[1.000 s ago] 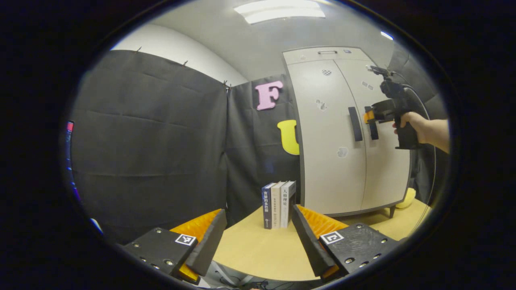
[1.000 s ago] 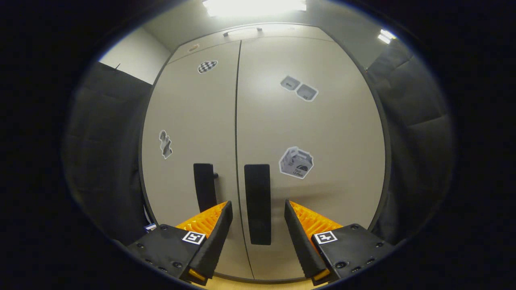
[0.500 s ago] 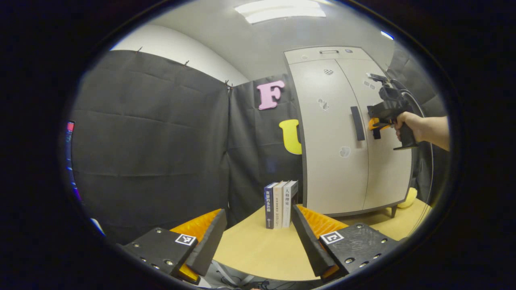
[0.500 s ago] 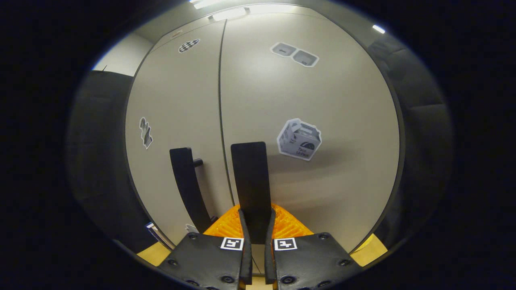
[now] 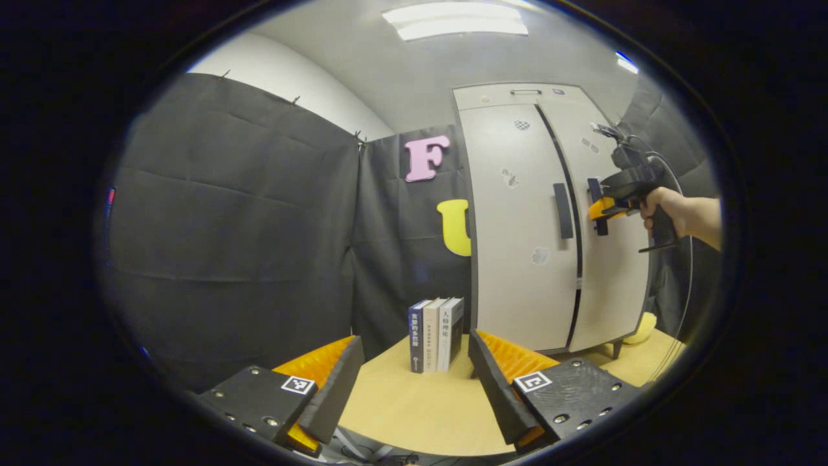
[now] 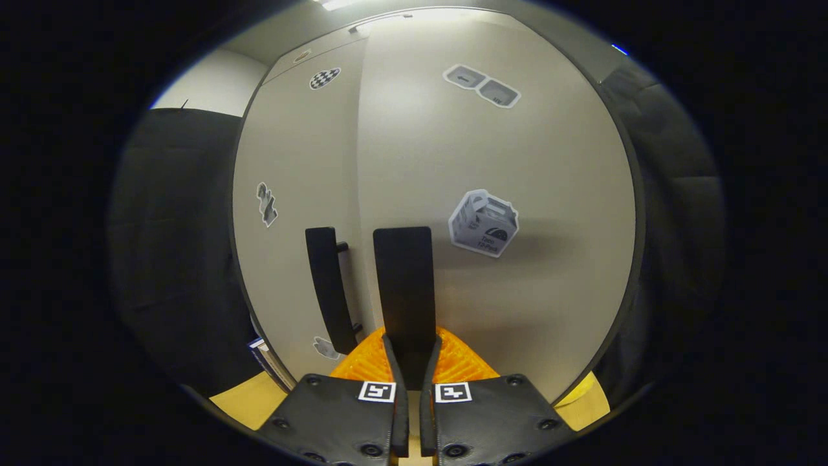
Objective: Open the right door of the double-door shoe cabinet with the right hand, and open the left door with the left hand.
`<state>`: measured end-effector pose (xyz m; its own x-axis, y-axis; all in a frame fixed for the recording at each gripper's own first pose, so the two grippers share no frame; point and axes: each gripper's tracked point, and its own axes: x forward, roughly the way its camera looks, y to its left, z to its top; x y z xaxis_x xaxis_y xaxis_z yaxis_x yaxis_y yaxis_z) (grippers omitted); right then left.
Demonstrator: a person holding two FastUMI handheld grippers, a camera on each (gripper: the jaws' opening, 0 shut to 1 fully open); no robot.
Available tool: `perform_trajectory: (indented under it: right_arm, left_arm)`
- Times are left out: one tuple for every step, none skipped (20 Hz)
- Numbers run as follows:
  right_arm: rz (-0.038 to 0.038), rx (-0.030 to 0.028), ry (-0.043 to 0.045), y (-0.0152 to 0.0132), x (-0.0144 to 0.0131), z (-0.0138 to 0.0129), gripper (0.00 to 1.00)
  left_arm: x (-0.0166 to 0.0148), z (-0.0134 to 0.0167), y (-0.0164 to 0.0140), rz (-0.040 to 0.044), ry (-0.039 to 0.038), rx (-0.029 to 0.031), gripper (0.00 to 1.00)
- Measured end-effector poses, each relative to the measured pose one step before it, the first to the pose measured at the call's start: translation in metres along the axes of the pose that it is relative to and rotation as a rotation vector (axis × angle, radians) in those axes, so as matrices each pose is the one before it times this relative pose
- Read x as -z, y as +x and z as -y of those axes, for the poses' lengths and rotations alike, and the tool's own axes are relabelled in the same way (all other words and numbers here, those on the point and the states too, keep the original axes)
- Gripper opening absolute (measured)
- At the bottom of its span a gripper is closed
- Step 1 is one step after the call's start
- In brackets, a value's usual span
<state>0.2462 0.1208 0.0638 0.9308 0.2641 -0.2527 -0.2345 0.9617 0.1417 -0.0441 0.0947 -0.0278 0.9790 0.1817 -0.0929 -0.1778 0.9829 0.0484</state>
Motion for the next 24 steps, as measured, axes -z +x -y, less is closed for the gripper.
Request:
perform_trajectory:
  right_arm:
    - [-0.00093, -0.00487, -0.00713, -0.00511, 0.00084, 0.00090, 0.08]
    - [-0.00161, -0.00526, -0.00371, -0.00620, 0.00091, 0.00047, 0.08]
    - [-0.00310, -0.00548, 0.00018, -0.00629, 0.00056, 0.00076, 0.08]
    - [-0.00078, -0.00490, 0.00191, -0.00741, 0.00047, 0.00082, 0.08]
    - [-0.00403, -0.00443, -0.00079, -0.00776, 0.00098, 0.00117, 0.08]
    - [-0.00354, -0.00424, -0.00540, -0.00727, 0.00147, 0.00220, 0.08]
    - [-0.00258, -0.00334, -0.00507, -0.00791, 0.00030, 0.00217, 0.08]
    - [-0.00312, -0.00416, -0.00369, -0.00693, 0.00138, 0.00159, 0.08]
    - [-0.00185, -0.00572, 0.00037, -0.00763, 0.00035, 0.00229, 0.08]
    - [-0.00398, -0.00547, 0.00096, -0.00641, 0.00128, 0.00211, 0.08]
    - [-0.00177, -0.00176, -0.00367, -0.00555, 0.00006, 0.00251, 0.08]
    - [-0.00489, 0.00065, -0.00847, 0.00007, 0.00066, 0.00000, 0.08]
    - [-0.00085, -0.00076, -0.00665, -0.00152, 0.00064, 0.00115, 0.08]
    - [-0.00111, -0.00348, -0.00128, -0.00402, 0.00088, 0.00159, 0.08]
    - [0.00218, -0.00667, 0.00294, -0.00604, 0.00130, 0.00187, 0.08]
    - [0.00495, -0.00697, 0.00489, -0.00439, 0.00086, 0.00205, 0.08]
    - [0.00646, -0.00586, 0.00706, -0.00347, 0.00068, 0.00218, 0.07]
    - [0.00654, -0.00625, 0.00662, -0.00343, 0.00026, 0.00207, 0.08]
    - [0.00014, -0.00505, 0.00475, -0.00073, -0.00042, 0.00153, 0.08]
    - [0.00460, 0.00015, 0.00712, -0.00124, -0.00070, 0.00215, 0.08]
    - [-0.00135, -0.00042, 0.00024, -0.00241, 0.00001, 0.00272, 0.08]
    - [-0.00542, -0.00114, 0.00149, -0.00146, -0.00034, 0.00223, 0.08]
    - [-0.00439, -0.00423, -0.00107, -0.00251, 0.00077, 0.00058, 0.06]
    - [-0.00372, -0.00335, -0.00174, -0.00177, -0.00024, 0.00089, 0.08]
  left_arm:
    - [-0.00255, 0.00446, -0.00055, 0.00728, 0.00365, 0.01110, 0.95]
    - [-0.00231, 0.00477, 0.00028, 0.00405, 0.00176, 0.01234, 0.96]
    - [0.00040, 0.00493, -0.00090, 0.00175, 0.00115, 0.01401, 0.96]
    - [-0.00143, 0.00443, -0.00102, 0.00111, 0.00039, 0.01332, 0.96]
    - [-0.00078, 0.00571, -0.00090, 0.00174, 0.00098, 0.01309, 0.95]
    - [-0.00142, 0.00386, -0.00031, 0.00324, 0.00073, 0.00973, 0.96]
    - [-0.00035, 0.00380, -0.00094, 0.00324, -0.00123, 0.01057, 0.96]
    - [-0.00109, 0.00342, -0.00046, 0.00096, -0.00360, 0.00908, 0.96]
    - [0.00002, 0.00425, 0.00044, 0.00130, -0.00462, 0.00947, 0.96]
    - [-0.00031, 0.00293, 0.00012, 0.00040, -0.00366, 0.00852, 0.95]
    - [0.00016, 0.00421, -0.00149, -0.00027, -0.00261, 0.00917, 0.96]
    - [-0.00089, 0.00519, 0.00032, -0.00068, -0.00092, 0.01207, 0.96]
    - [-0.00075, 0.00539, 0.00092, 0.00103, 0.00209, 0.00890, 0.96]
    - [-0.00189, 0.00374, -0.00050, 0.00380, 0.00167, 0.00954, 0.95]
    - [-0.00091, 0.00551, 0.00120, 0.00370, 0.00074, 0.01171, 0.95]
    - [-0.00089, 0.00485, 0.00127, 0.00157, 0.00118, 0.01200, 0.95]
    - [0.00089, 0.00474, -0.00015, -0.00053, 0.00131, 0.01130, 0.96]
    - [0.00049, 0.00484, 0.00089, -0.00176, 0.00059, 0.00898, 0.95]
    - [0.00282, 0.00508, 0.00059, -0.00362, -0.00071, 0.00761, 0.95]
    - [0.00259, 0.00504, 0.00146, -0.00677, -0.00283, 0.00683, 0.96]
    - [0.00146, 0.00559, 0.00165, -0.00539, -0.00645, 0.00700, 0.96]
    - [0.00083, 0.00801, 0.00189, -0.00405, -0.00823, 0.01155, 0.96]
    - [0.00032, 0.00758, 0.00220, -0.00312, -0.00569, 0.01168, 0.96]
    - [0.00013, 0.00728, 0.00072, -0.00043, -0.00130, 0.01298, 0.96]
